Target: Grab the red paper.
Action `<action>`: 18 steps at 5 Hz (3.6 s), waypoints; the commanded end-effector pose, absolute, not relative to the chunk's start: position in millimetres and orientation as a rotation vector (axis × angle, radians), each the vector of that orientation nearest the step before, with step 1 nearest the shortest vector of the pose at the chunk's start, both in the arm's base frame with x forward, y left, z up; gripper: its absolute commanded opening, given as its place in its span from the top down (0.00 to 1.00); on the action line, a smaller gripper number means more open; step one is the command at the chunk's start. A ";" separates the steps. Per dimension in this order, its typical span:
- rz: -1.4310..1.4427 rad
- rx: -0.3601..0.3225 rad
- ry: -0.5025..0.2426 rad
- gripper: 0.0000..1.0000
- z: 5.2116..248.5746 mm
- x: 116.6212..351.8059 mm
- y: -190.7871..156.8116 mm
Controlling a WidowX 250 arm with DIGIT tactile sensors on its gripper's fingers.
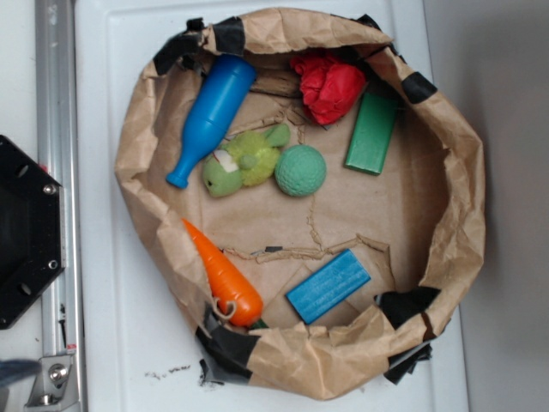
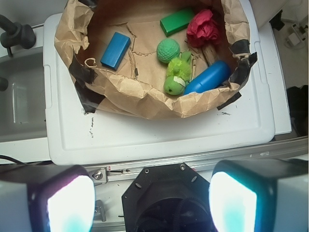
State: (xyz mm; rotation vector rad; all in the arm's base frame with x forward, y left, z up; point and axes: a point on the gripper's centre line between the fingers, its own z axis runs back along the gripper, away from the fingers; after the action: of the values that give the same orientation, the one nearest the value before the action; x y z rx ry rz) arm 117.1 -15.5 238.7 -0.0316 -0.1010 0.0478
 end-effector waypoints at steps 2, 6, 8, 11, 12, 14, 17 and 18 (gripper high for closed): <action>0.048 -0.032 -0.101 0.00 238.7 117.1 -15.5; 0.197 0.024 -0.225 0.00 219.1 149.1 -1.4; 0.348 0.037 -0.322 0.00 181.4 197.2 1.8; 0.652 0.108 -0.305 0.00 102.9 269.7 25.2; 0.644 0.174 -0.297 0.00 98.2 275.9 51.3; 0.548 0.247 -0.323 0.00 116.3 255.9 69.6; 0.548 0.247 -0.323 0.00 116.3 255.9 69.6; 0.549 0.225 -0.364 0.00 92.8 268.4 80.3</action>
State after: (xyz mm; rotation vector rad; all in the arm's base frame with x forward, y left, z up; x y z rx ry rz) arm 265.4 66.8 80.6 0.2261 -0.3242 0.5191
